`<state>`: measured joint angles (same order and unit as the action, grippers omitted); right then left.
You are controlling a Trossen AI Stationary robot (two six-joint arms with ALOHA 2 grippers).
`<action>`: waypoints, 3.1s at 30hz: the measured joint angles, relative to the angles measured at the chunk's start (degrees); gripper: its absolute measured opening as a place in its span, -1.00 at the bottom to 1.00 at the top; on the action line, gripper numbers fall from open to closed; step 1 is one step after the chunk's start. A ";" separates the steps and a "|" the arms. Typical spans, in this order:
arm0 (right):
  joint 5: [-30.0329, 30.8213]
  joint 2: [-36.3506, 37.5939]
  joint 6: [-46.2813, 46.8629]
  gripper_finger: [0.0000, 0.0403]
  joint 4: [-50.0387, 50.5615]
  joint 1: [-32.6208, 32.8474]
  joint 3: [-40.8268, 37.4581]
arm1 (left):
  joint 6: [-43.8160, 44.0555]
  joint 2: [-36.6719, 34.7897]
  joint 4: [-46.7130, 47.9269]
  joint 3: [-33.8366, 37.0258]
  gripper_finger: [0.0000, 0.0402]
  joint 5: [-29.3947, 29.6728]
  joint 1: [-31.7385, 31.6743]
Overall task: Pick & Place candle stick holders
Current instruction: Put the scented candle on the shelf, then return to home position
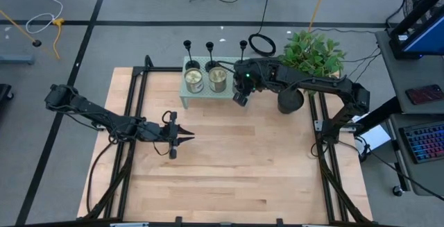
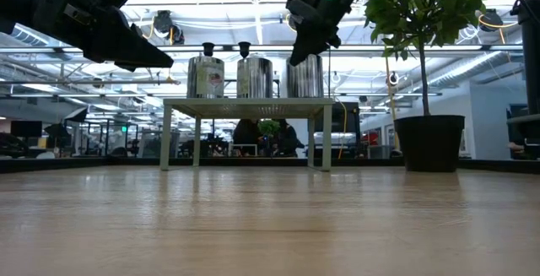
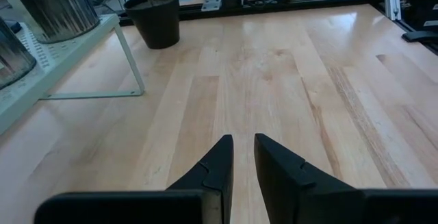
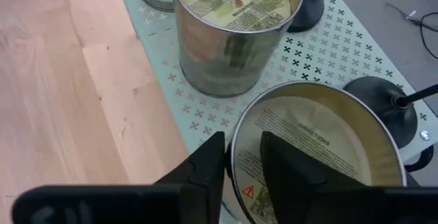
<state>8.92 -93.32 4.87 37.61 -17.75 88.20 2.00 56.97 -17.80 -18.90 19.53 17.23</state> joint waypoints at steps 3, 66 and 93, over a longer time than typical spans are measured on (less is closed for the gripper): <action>0.14 0.00 -0.61 -0.49 -0.51 -0.23 -0.04 | 0.00 0.00 -0.02 0.00 -0.67 0.00 0.00; 8.59 8.93 4.49 -0.39 -9.24 13.11 -17.68 | -0.46 -0.75 -1.98 0.00 -0.67 0.05 0.00; 2.72 57.65 -5.73 -0.98 -31.01 27.22 -56.34 | -1.65 -39.16 20.06 -0.02 -0.95 1.63 0.13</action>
<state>11.63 -35.67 -0.85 6.59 9.47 31.86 0.35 17.81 2.26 -18.92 21.16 17.37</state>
